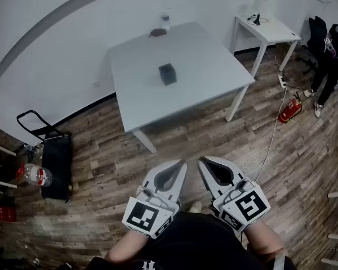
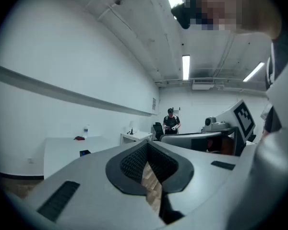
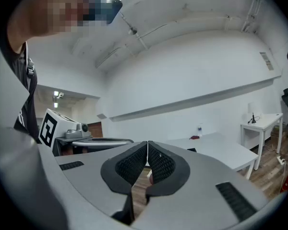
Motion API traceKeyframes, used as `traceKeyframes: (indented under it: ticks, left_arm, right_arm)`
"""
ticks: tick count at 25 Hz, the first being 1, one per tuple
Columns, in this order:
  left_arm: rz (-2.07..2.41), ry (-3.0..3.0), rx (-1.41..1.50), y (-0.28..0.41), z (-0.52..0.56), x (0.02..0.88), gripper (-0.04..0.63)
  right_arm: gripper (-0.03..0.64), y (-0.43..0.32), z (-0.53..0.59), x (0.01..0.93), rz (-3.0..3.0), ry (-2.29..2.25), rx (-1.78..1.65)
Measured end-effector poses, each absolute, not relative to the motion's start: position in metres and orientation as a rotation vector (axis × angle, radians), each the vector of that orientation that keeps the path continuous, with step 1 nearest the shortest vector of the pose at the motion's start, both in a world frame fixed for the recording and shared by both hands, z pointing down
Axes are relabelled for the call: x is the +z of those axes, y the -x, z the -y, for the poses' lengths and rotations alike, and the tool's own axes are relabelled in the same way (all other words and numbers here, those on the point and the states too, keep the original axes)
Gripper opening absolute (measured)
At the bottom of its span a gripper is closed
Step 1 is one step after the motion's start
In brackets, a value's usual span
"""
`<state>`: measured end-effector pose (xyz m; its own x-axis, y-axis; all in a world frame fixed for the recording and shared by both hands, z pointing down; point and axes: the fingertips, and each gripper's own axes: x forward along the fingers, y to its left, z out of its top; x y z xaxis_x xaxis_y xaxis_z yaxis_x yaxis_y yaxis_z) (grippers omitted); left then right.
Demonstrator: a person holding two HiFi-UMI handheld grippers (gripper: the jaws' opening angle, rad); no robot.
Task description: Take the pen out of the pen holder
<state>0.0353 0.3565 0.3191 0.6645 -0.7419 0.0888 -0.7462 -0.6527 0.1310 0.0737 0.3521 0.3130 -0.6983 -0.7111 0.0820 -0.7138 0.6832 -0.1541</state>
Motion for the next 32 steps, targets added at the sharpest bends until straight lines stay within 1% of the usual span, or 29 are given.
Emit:
traceKeyframes:
  ticks: [12, 23, 32]
  left_arm:
    - [1.178, -2.725, 0.023, -0.018, -0.292, 0.329, 0.005]
    - [1.109, -2.778, 0.044, 0.008, -0.186, 0.331, 0.005]
    - [1.097, -2.772, 0.065, 0.029, -0.13, 0.343, 0.005]
  right_arm:
    - [0.015, -0.057, -0.295, 0.324, 2.817, -1.264, 0.301]
    - [0.015, -0.028, -0.194, 0.323, 2.759, -1.355, 0.302]
    - [0.015, -0.004, -0.142, 0.33, 2.729, -1.381, 0.327]
